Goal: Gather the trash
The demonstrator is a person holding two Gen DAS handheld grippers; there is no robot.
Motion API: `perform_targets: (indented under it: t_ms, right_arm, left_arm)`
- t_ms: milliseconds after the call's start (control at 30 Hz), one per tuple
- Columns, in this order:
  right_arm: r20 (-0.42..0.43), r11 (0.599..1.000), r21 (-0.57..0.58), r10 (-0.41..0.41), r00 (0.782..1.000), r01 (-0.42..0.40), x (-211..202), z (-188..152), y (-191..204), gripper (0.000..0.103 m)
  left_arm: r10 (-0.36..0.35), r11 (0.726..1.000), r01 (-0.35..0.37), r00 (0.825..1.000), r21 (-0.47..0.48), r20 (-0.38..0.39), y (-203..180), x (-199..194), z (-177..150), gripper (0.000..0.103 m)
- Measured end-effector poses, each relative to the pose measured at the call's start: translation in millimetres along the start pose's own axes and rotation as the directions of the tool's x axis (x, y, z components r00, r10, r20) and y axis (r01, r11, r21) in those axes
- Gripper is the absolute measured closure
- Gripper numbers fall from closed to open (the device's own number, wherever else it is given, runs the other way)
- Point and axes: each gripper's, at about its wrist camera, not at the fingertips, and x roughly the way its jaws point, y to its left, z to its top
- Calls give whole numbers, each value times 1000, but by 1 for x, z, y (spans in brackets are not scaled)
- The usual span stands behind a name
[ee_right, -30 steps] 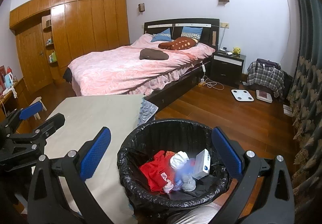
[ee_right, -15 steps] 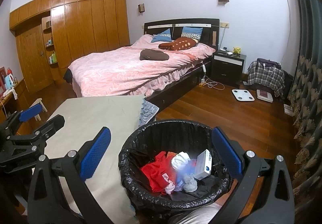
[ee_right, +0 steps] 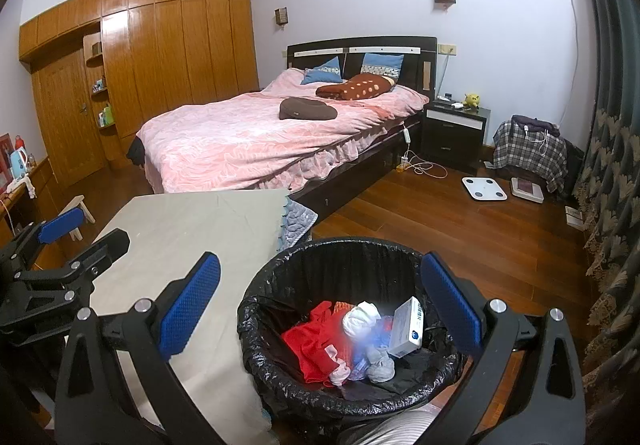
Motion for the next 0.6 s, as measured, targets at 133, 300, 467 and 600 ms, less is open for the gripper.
perform_targets:
  t_ms: [133, 300, 467, 600]
  right_arm:
    - [1, 1000, 0, 2, 1000, -2, 0, 0, -1, 5]
    - [1, 1000, 0, 1, 1000, -1, -1, 0, -1, 5]
    - [0, 1000, 0, 1, 1000, -1, 0, 0, -1, 5]
    - [0, 1000, 0, 1, 1000, -1, -1, 0, -1, 5]
  left_arm:
    - [2, 1000, -2, 1000, -2, -1, 2, 0, 0, 6]
    - [2, 1000, -2, 1000, -2, -1, 3, 1, 0, 6]
    - [3, 1000, -3, 1000, -1, -2, 3, 1, 0, 6]
    - [3, 1000, -3, 1000, 0, -2, 3, 0, 0, 6]
